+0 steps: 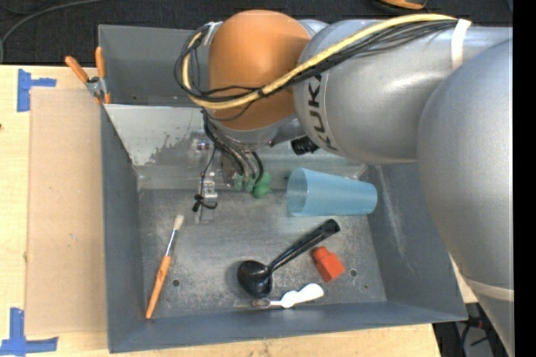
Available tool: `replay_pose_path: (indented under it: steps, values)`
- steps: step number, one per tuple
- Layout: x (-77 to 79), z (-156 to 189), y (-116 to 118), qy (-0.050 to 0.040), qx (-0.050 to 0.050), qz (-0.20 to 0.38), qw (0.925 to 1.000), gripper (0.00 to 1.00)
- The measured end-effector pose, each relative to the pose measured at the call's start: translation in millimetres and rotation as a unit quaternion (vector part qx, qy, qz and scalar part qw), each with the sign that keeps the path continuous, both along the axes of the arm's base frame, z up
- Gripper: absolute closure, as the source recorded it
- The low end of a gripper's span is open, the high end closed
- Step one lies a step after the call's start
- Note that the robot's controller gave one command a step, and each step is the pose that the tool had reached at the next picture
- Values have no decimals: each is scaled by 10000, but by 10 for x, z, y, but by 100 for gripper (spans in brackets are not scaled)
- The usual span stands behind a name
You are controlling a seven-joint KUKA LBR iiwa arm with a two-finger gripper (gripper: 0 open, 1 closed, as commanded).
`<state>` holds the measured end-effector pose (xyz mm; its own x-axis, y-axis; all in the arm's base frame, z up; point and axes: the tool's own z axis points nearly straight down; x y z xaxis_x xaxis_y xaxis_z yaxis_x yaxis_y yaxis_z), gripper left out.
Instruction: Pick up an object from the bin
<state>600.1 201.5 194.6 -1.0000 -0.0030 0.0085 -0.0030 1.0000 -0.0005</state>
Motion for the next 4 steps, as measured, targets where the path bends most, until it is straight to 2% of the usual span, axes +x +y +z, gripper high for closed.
replay_pose_path:
  steps: [1,2,3,4]
  values:
    - [21,42,-14,-35,5,-27,10000,0]
    - [-186,-970,87,-37,22,2528,9675,0]
    - [-272,-366,209,-43,26,2266,9740,0]
    - [-438,-968,278,0,45,4823,8760,0]
